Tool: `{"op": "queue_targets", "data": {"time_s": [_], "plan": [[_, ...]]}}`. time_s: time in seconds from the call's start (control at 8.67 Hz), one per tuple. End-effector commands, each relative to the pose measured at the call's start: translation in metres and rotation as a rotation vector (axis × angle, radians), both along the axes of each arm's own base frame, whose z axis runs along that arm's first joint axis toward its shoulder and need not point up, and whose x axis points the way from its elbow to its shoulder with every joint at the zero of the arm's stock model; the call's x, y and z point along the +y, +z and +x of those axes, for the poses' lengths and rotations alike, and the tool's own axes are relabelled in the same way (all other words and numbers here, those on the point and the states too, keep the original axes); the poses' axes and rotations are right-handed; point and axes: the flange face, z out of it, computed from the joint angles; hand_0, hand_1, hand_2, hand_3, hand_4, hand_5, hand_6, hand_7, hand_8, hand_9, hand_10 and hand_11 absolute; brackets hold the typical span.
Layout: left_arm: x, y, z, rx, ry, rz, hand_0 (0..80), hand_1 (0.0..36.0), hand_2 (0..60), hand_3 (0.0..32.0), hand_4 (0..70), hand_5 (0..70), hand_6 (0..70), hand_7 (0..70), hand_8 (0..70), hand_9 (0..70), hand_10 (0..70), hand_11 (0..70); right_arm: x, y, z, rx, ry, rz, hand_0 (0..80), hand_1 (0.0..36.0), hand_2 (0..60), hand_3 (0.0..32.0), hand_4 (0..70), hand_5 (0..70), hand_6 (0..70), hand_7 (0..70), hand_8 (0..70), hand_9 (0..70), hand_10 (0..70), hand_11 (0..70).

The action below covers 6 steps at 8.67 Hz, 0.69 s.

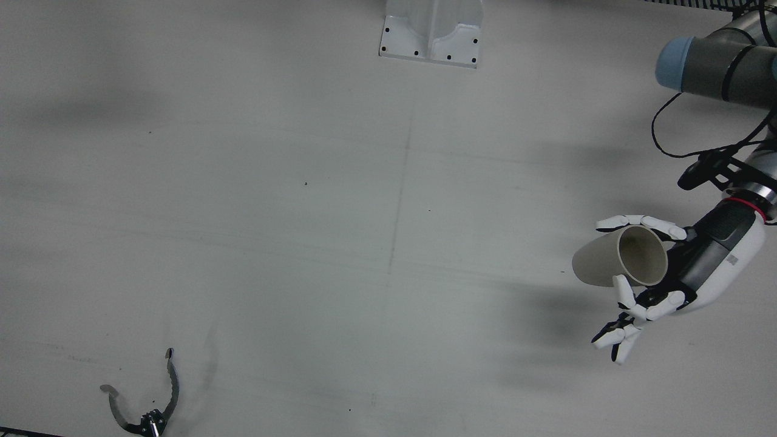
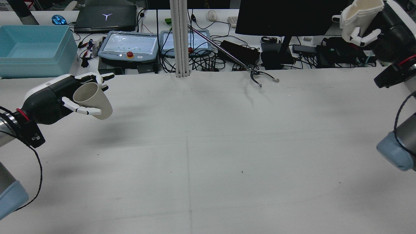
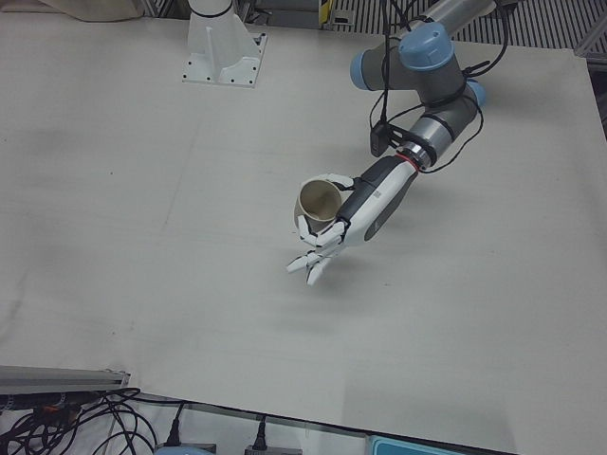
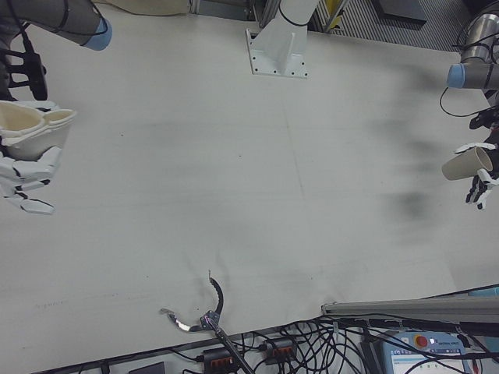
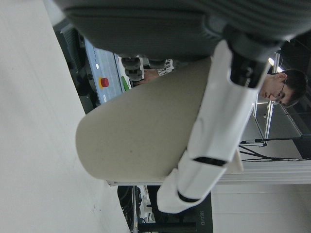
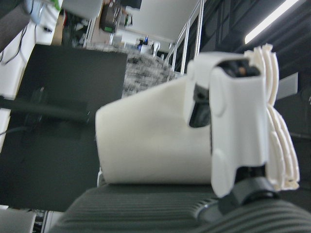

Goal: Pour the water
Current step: 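Withdraw both hands with their cups back toward the table sides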

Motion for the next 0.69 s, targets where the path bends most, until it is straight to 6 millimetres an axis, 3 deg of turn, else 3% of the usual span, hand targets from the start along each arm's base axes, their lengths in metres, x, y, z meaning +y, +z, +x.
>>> {"op": "queue_targets", "data": {"time_s": [0.0,0.12,0.35,0.46,0.58], "plan": [[0.008,0.056,-0.036,-0.046,-0.043,0.01,80.0,36.0,60.0,0.0,25.1,70.0,12.3,10.0,2.2,0.6,3.9,10.5,0.049,0.185,0.013,-0.026,-0.02,-0.079,75.1,36.0,60.0,0.0,17.2,26.6,65.5,70.0,60.5,70.0,18.4,30.6],[0.019,0.077,-0.041,-0.073,-0.048,0.012,80.0,36.0,60.0,0.0,25.2,70.0,12.2,10.0,2.2,0.6,3.9,10.5,0.067,0.231,0.014,-0.018,-0.027,-0.106,67.9,36.0,60.0,0.0,15.7,26.3,64.8,70.0,62.7,70.0,19.6,32.2],[0.02,0.095,-0.04,-0.095,-0.05,0.017,80.0,36.0,57.1,0.0,25.6,70.0,12.0,9.6,2.1,0.5,3.8,10.3,0.047,0.285,-0.006,-0.002,-0.053,-0.156,61.0,36.0,60.0,0.0,17.9,26.3,67.4,70.0,68.9,70.0,23.4,37.2],[0.027,0.107,-0.043,-0.112,-0.054,0.026,80.0,36.0,56.0,0.0,25.5,70.0,11.9,9.4,2.2,0.4,3.8,10.3,0.036,0.304,-0.016,0.005,-0.065,-0.17,60.1,36.0,60.0,0.0,17.3,26.1,67.1,70.0,70.0,70.0,23.8,37.7],[0.032,0.118,-0.044,-0.131,-0.056,0.035,80.0,36.0,54.1,0.0,24.8,70.0,11.5,9.0,2.0,0.4,3.8,10.3,0.03,0.308,-0.022,0.005,-0.073,-0.172,59.3,36.0,60.0,0.0,13.4,25.8,64.3,70.0,69.5,70.0,23.2,36.7]]}}
